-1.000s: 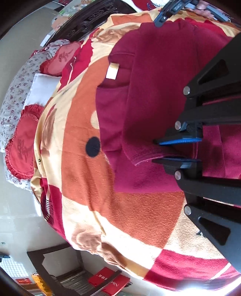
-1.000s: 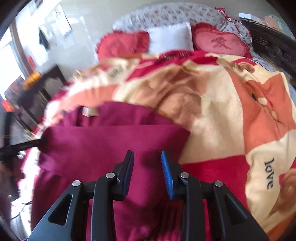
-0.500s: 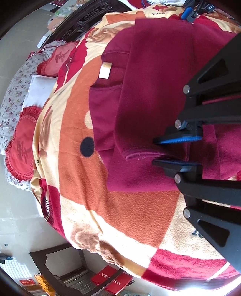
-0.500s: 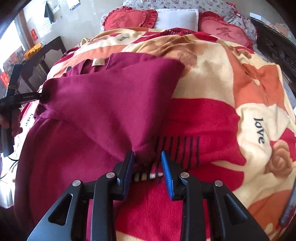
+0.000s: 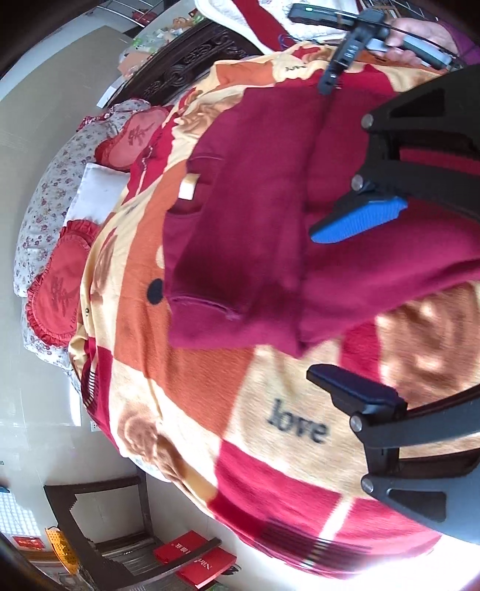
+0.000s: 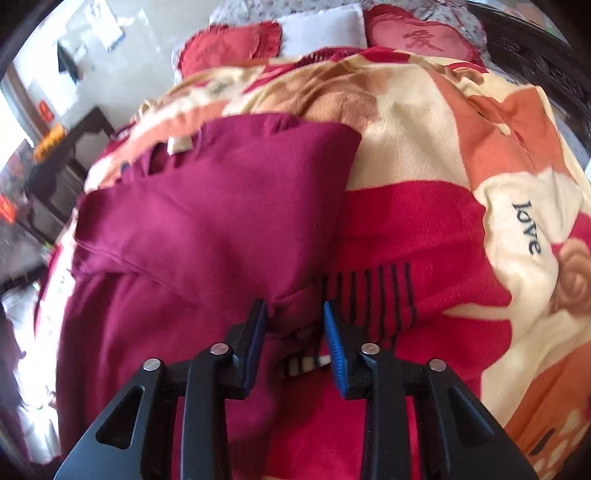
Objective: Fold small clothes
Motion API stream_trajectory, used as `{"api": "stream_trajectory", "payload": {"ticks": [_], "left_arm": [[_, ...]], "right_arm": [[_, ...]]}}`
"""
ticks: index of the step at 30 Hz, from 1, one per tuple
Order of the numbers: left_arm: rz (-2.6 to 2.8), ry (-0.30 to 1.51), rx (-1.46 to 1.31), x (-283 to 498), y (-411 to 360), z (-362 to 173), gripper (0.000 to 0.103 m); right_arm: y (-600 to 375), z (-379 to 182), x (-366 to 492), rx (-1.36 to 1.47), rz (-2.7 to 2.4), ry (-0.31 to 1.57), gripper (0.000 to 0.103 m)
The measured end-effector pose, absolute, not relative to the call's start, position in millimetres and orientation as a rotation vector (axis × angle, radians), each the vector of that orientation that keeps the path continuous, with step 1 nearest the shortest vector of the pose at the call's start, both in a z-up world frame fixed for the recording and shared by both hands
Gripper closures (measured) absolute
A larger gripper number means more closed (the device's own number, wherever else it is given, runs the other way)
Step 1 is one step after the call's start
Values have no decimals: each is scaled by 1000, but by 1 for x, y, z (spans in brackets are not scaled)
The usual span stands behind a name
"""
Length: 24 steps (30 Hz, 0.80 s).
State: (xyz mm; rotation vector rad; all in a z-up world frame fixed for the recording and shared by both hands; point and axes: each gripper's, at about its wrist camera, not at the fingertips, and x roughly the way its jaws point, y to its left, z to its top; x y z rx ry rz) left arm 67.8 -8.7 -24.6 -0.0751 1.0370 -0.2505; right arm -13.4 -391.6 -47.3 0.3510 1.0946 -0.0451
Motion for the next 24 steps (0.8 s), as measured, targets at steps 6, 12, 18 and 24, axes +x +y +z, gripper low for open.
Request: {"api": "stream_trajectory", "payload": {"ticks": [6,12,18,24], "left_arm": [[-229,1063,-75,29,2,-28,31],[-206,1080,-92,7,8,-37,30],[-203,1120,-149,1,14,-44,30],[-240,1073,-176,-9,14,-39,18]], "right_arm": [[-391,-53,-11,317,-65,1058,99],[-397,-61,-16,360,-67,1081,96],[-398,-25,-68,502,137,1017,83],[-395,-2,-131,307,168,1092,77]]}}
